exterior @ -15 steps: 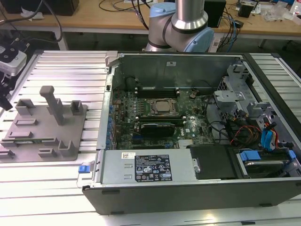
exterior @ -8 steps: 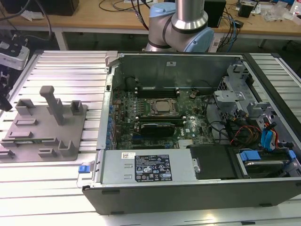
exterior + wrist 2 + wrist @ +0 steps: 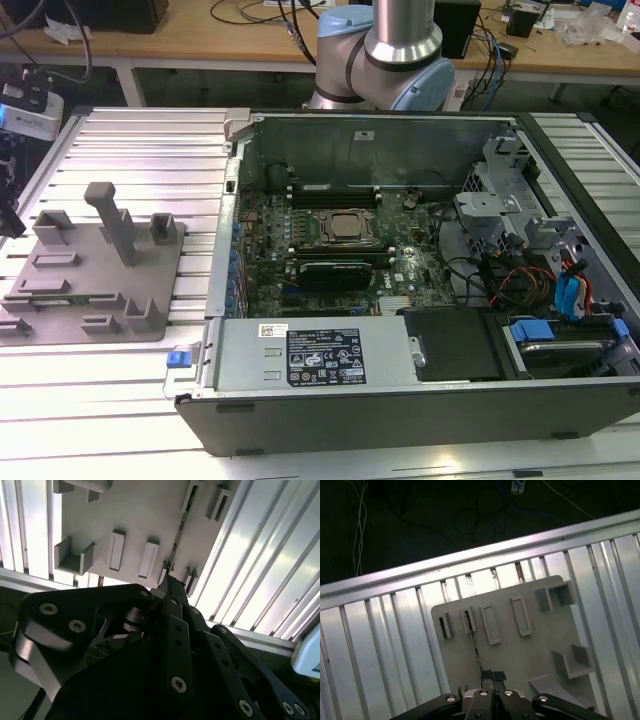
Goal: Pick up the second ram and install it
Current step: 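Pick up the second ram and move it above second insertion slot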
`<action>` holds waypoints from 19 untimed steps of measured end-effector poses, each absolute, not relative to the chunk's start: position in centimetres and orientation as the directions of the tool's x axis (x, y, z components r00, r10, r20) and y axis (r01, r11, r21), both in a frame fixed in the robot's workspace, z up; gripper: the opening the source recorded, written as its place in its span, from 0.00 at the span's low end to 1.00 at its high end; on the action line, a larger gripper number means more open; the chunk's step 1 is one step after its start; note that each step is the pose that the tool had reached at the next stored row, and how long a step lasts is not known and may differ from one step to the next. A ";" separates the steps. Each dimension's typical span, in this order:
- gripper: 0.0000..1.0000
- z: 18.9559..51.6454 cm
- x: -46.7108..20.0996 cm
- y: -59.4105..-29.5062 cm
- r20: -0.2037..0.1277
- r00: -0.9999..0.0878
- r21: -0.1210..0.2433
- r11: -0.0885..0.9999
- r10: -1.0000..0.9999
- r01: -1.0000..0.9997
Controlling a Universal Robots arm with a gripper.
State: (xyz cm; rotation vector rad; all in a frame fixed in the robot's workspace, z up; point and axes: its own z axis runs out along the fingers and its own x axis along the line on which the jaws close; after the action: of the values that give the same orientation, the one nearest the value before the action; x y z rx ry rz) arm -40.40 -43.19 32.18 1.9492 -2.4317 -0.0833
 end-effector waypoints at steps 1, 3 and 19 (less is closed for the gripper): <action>0.08 32.2 -40.4 -43.2 -0.015 -0.201 0.057 0.200 -0.979 -0.978; 0.08 32.1 -40.4 -43.2 -0.015 -0.161 0.057 0.159 -0.987 -0.986; 0.08 30.1 -40.4 -43.2 -0.015 -0.132 0.057 0.131 -0.991 -0.990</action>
State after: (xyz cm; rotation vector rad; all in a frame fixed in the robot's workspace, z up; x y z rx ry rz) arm -40.40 -43.19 30.08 2.0525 -2.3423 -0.0816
